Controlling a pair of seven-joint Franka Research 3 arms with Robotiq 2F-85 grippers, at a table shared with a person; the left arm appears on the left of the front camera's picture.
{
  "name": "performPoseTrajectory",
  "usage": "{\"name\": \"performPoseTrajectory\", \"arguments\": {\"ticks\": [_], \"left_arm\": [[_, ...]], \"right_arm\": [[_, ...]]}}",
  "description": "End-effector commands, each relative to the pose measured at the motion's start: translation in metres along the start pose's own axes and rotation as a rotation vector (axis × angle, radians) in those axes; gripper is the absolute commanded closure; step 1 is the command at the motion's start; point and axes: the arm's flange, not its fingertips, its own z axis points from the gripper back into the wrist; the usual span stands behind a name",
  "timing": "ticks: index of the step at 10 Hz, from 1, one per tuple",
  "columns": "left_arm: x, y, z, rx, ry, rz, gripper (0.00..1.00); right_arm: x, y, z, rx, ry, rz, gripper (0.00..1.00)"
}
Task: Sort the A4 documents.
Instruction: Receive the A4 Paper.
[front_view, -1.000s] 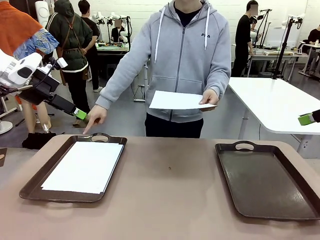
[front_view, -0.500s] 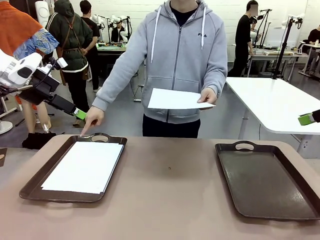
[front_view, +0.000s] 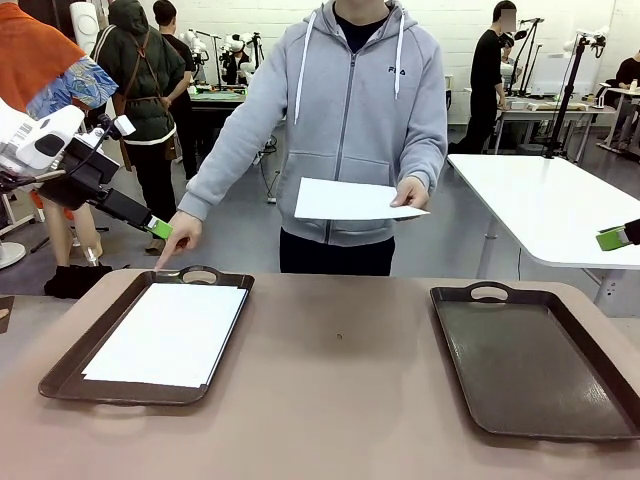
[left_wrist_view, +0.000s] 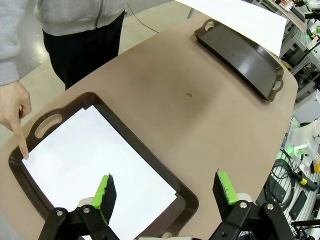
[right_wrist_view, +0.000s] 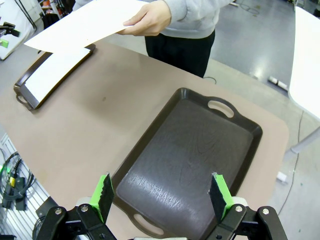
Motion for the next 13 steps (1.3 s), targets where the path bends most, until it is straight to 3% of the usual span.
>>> {"name": "performPoseTrajectory", "arguments": {"ticks": [1, 5, 7, 10, 13], "left_arm": [[0.000, 0.000, 0.000, 0.000, -0.001, 0.000, 0.00], [0.000, 0.000, 0.000, 0.000, 0.000, 0.000, 0.00], [0.012, 0.006, -0.006, 0.028, 0.017, 0.101, 0.00], [0.030, 0.005, -0.001, 0.037, -0.038, 0.219, 0.00], [0.055, 0.018, -0.010, -0.093, -0.113, 0.414, 0.00]], "right_arm": [[-0.001, -0.001, -0.002, 0.016, -0.003, -0.001, 0.00], [-0.001, -0.001, -0.002, 0.016, -0.003, -0.001, 0.00], [-0.001, -0.001, -0.002, 0.016, -0.003, -0.001, 0.00], [-0.001, -0.001, -0.002, 0.016, -0.003, -0.001, 0.00], [-0.001, -0.001, -0.002, 0.016, -0.003, -0.001, 0.00]]}}
